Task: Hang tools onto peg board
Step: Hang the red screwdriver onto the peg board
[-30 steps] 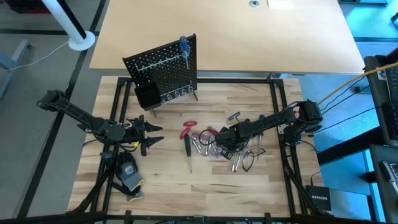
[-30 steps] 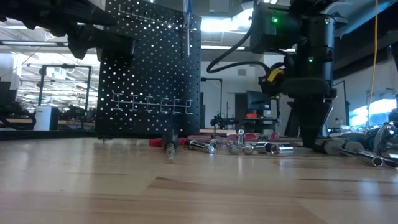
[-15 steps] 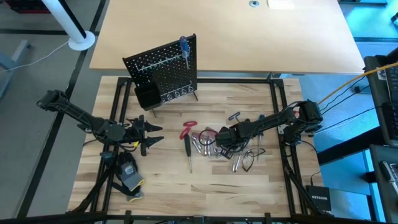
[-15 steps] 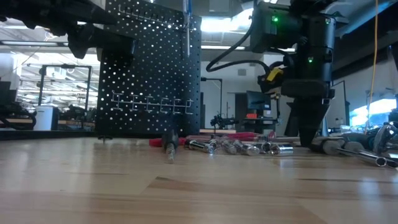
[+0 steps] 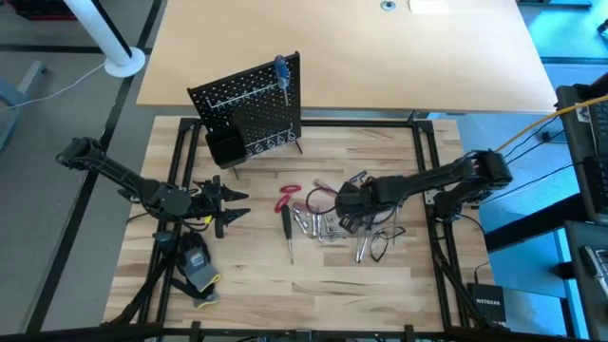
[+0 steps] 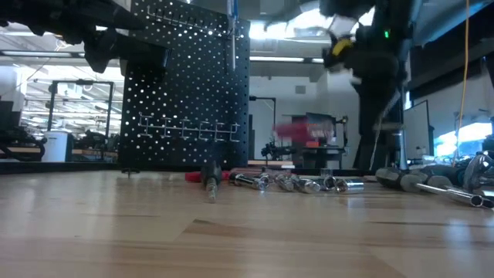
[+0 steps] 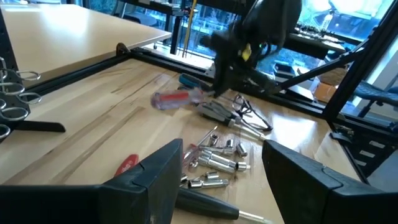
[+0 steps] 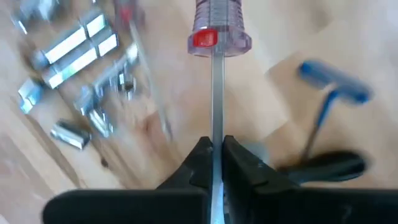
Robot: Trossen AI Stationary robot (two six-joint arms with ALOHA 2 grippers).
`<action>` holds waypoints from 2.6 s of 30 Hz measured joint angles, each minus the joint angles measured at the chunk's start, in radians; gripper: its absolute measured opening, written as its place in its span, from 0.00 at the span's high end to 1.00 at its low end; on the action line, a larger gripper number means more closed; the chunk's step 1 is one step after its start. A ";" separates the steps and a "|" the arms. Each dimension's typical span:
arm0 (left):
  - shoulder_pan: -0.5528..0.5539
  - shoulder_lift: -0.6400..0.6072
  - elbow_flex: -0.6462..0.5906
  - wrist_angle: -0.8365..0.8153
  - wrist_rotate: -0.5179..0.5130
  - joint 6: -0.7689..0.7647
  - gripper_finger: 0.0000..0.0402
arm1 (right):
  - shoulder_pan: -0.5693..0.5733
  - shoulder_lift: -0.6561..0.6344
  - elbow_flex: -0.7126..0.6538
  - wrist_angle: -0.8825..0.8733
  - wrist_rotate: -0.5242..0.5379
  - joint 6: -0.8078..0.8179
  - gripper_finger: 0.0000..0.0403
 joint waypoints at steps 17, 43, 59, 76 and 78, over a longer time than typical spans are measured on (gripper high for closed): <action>0.000 0.000 0.000 0.007 0.000 0.001 0.48 | -0.121 -0.041 0.039 0.828 0.146 -0.564 0.95; 0.002 0.027 0.000 0.006 0.000 -0.010 0.48 | -0.376 0.195 0.060 1.782 -0.106 -0.670 0.95; 0.002 0.027 0.000 0.005 0.000 -0.010 0.48 | -0.409 0.346 0.293 1.644 -0.029 -0.680 0.95; 0.002 0.027 0.000 0.005 0.000 -0.014 0.48 | -0.444 0.350 0.293 1.632 0.014 -0.631 0.95; 0.002 0.027 0.000 0.006 0.000 -0.005 0.48 | -0.444 0.350 0.293 1.635 0.015 -0.630 0.95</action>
